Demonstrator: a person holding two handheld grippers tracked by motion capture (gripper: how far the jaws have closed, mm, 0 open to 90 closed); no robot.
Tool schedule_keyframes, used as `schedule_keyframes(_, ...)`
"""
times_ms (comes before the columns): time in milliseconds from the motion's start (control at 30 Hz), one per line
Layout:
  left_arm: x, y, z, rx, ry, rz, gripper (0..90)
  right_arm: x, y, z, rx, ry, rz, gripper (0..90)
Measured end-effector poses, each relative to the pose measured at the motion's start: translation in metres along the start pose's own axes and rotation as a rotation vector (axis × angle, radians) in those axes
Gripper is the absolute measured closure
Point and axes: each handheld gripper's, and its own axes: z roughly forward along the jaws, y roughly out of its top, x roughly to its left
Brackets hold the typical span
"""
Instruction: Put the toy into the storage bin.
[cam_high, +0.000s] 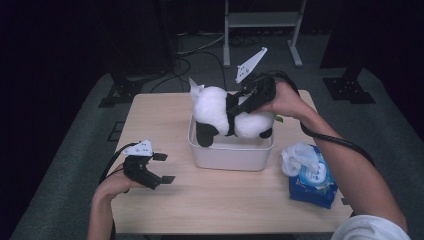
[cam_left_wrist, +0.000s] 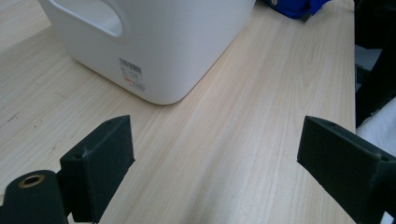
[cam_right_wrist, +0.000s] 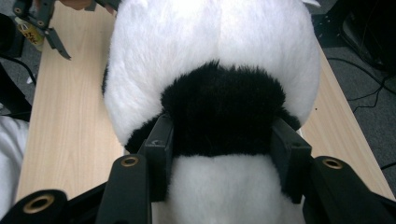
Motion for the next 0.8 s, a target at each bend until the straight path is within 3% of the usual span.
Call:
schedule_keyframes(367, 0.000, -0.001, 0.000, 0.002, -0.004, -0.001, 9.5, -0.009, -0.010, 0.016, 0.013, 0.001, 0.012, 50.1)
schedule_keyframes(800, 0.000, -0.001, 0.000, 0.002, -0.004, 0.003, 9.5, -0.006, -0.025, 0.035, 0.027, 0.021, 0.014, 49.7)
